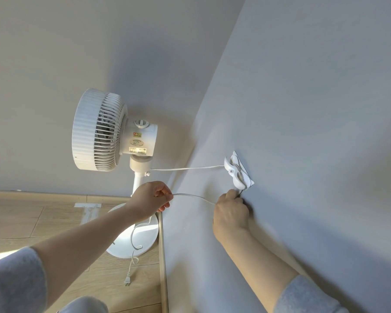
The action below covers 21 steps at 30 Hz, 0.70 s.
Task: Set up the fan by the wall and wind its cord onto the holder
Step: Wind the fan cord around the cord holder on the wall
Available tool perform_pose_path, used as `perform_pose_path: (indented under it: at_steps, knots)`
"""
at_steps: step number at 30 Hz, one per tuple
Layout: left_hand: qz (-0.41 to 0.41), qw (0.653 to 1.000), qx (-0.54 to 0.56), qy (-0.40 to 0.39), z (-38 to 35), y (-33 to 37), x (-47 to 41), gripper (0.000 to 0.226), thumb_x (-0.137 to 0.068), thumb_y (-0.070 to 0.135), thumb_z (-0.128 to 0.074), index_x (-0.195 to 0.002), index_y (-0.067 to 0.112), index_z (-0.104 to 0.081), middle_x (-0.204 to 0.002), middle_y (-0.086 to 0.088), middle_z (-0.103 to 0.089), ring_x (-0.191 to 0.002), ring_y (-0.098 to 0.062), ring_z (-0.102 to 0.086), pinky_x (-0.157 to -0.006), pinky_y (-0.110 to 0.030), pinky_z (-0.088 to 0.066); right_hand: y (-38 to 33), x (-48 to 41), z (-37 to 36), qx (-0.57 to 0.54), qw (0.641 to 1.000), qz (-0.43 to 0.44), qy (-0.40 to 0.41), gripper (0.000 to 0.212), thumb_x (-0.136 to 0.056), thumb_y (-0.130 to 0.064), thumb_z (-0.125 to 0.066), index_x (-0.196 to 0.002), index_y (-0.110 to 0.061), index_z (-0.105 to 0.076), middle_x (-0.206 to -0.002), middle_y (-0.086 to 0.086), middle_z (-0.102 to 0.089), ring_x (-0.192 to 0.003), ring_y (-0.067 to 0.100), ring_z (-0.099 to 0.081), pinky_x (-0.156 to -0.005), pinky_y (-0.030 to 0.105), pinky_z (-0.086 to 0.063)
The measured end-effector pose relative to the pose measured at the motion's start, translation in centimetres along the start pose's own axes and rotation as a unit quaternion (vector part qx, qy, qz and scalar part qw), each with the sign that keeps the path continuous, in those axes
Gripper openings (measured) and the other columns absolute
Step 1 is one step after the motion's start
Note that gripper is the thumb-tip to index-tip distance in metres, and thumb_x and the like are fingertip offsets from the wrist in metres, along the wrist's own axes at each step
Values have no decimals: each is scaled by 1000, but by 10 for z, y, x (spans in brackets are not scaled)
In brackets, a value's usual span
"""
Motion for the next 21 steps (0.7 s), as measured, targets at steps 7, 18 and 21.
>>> perform_pose_path:
  at_steps: [7,18,21]
  knots:
    - [30,1000,2,-8,9,-25,-14,15,-88,21,-60,-83,11,-71,-71,-2,-71,-61,-13,-64,-57,-15,-50,-18,-16,-5,-5,997,41,58,78,-87,-29,-56,-144,10,-20,-134,16,-43,-108,21,-56,-80,25,-49]
    - [31,997,-21,71,32,-40,-37,9,-82,20,-68,-80,14,-75,-70,-2,-72,-67,-13,-66,-67,-26,-51,-15,-49,63,-212,961,176,16,32,-88,-30,-58,-119,-20,-59,-111,-3,-64,-108,19,-59,-74,24,-39]
    - [23,996,-25,85,35,-36,-42,11,-82,21,-68,-82,14,-76,-71,-2,-71,-71,-18,-66,-73,-30,-52,-21,-60,77,-185,957,215,-52,35,-86,-31,-65,-120,-24,-60,-116,-9,-60,-101,14,-56,-56,13,-20]
Point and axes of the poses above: each hand's wrist, its own x-axis away from the middle knuckle, its own z-axis out of the back of the hand, y = z × x, the point moved 5 cm from there along -x, towards the middle knuckle
